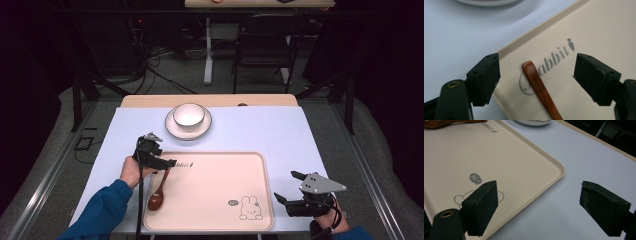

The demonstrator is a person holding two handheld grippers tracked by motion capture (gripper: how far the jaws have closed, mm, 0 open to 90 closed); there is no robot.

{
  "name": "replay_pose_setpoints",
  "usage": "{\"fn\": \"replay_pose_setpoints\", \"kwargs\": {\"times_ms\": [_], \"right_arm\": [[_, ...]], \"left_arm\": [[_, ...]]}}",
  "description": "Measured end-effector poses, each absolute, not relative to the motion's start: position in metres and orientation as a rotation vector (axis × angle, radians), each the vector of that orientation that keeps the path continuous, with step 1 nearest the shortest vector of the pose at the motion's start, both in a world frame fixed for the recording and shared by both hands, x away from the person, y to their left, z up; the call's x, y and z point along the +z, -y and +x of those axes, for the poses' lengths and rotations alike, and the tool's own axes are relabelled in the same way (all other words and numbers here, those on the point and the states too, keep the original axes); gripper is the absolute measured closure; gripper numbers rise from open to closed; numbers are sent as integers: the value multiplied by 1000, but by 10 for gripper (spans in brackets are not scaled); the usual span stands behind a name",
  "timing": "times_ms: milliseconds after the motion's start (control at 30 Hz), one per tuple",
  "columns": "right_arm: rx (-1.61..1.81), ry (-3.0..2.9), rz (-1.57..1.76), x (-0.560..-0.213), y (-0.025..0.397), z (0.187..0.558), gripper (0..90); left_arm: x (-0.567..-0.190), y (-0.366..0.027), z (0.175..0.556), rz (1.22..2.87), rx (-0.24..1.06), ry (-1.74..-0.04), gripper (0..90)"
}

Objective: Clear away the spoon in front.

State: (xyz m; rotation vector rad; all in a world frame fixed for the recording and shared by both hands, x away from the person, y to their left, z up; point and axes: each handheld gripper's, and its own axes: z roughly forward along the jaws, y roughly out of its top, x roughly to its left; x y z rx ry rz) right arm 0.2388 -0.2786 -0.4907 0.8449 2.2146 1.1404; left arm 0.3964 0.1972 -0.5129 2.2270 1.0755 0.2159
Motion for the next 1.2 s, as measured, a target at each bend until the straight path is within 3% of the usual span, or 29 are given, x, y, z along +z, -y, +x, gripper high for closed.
{"fn": "replay_pose_setpoints", "kwargs": {"times_ms": [767, 1200], "right_arm": [[1139, -2216, 844, -491, 278, 239, 143], [1136, -2215, 845, -491, 278, 238, 143]], "left_arm": [[-451, -211, 355, 2049, 452, -989, 55], [-446, -234, 329, 1964, 532, -1009, 37]]}}
